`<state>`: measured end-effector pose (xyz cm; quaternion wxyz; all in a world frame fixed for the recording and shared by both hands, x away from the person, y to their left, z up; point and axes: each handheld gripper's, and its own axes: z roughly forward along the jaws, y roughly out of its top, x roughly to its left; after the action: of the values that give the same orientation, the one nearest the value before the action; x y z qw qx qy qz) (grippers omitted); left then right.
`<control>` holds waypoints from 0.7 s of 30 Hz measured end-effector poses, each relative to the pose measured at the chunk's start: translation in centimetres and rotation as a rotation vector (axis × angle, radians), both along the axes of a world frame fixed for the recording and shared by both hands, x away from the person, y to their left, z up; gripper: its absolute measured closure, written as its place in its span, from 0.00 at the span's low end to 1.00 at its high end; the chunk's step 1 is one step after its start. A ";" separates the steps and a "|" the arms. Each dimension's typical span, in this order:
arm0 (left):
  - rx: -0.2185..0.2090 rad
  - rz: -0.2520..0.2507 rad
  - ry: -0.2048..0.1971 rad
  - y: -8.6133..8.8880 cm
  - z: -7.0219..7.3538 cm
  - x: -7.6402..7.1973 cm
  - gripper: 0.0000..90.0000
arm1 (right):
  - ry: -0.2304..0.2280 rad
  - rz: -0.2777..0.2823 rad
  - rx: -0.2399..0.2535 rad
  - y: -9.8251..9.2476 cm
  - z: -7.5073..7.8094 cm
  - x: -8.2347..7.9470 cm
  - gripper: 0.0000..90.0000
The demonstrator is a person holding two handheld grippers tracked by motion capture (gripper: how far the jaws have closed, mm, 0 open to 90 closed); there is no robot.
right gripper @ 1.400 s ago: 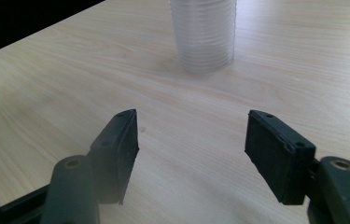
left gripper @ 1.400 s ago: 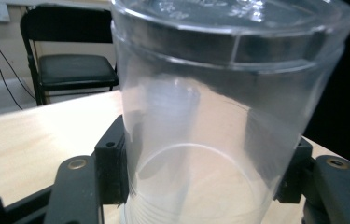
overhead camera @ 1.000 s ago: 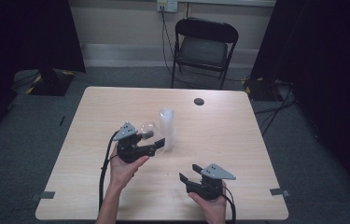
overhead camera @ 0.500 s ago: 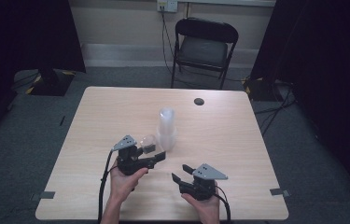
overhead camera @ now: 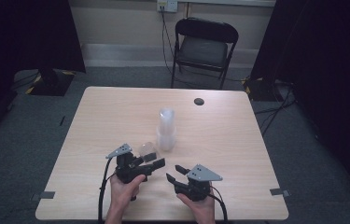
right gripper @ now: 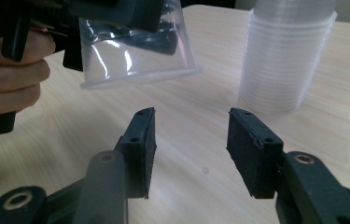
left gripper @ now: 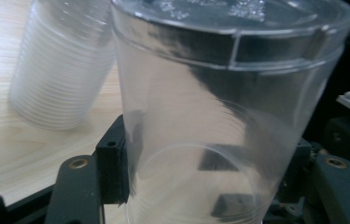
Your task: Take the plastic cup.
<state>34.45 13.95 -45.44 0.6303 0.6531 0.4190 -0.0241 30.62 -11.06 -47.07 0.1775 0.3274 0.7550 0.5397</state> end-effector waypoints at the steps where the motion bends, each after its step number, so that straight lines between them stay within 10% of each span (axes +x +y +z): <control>1: -0.005 -0.004 0.005 0.1 0.0 0.0 0.42 | -0.007 0.004 0.003 0.0 0.1 0.0 0.59; 21: -0.126 -0.043 0.100 -0.3 -0.9 0.3 0.42 | -0.171 0.021 0.024 0.6 0.4 -0.4 0.66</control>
<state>34.74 13.68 -46.30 0.6476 0.6191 0.4336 -0.0965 30.19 -10.48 -46.71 0.2315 0.2745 0.7339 0.5766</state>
